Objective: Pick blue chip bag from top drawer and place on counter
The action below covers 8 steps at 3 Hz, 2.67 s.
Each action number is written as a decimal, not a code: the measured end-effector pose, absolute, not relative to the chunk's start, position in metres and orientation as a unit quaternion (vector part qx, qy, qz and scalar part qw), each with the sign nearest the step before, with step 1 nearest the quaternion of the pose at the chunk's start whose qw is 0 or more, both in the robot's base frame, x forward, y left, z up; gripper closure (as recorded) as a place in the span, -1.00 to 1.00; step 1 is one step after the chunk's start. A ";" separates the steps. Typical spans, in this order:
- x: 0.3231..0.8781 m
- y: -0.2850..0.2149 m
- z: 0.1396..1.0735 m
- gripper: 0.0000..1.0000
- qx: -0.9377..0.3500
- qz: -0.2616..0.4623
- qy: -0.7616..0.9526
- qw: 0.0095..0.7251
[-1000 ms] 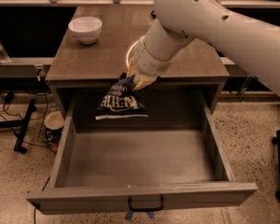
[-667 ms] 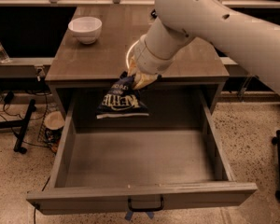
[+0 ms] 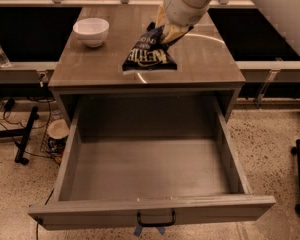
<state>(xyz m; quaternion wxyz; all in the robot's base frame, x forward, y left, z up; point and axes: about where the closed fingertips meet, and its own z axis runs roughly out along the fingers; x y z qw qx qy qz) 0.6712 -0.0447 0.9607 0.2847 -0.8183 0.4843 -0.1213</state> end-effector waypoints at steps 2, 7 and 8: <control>0.755 -0.103 0.959 1.00 -0.766 -0.174 0.522 0.333; 0.795 -0.107 0.907 -1.00 -0.713 -0.155 0.580 0.361; 0.781 -0.115 0.946 -1.00 -0.701 -0.159 0.580 0.384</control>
Offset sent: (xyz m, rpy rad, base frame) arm 0.1175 -0.0885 -0.0064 0.1067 -0.1936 -0.2011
